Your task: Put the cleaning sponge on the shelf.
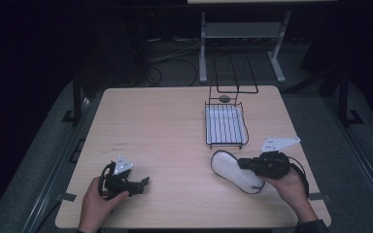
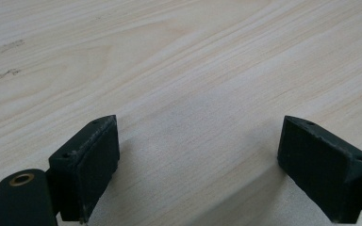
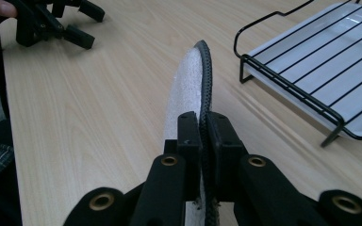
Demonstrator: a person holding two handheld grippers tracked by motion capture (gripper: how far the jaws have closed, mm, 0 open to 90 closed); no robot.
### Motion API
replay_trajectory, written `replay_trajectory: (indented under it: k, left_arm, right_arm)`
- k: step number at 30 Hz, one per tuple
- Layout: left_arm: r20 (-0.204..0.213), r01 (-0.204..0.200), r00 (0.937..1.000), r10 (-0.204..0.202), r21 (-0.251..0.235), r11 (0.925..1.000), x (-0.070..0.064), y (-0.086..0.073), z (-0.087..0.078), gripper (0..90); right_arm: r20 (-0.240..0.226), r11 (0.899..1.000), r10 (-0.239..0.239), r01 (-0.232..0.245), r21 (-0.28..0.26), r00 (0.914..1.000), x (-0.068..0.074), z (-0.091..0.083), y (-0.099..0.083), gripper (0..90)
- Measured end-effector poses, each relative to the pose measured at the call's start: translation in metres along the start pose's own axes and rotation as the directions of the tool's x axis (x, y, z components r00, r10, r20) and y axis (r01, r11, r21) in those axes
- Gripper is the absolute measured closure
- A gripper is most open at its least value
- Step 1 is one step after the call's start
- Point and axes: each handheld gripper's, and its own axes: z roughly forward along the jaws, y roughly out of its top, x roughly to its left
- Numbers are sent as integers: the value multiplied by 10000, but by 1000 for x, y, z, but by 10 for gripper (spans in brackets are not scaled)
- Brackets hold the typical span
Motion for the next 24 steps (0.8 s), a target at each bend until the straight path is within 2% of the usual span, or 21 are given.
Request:
replay_trajectory:
  k: [10, 24]
  left_arm:
    - [-3, 5, 10000, -5, 0, 10000, 0, 0, 0, 127]
    - [1, 1, 10000, -1, 2, 10000, 0, 0, 0, 126]
  right_arm:
    - [422, 9993, 86, -70, -373, 9991, -5, -16, 3, 845]
    - [935, 9957, 270, -186, -904, 9953, -19, -36, 9, 845]
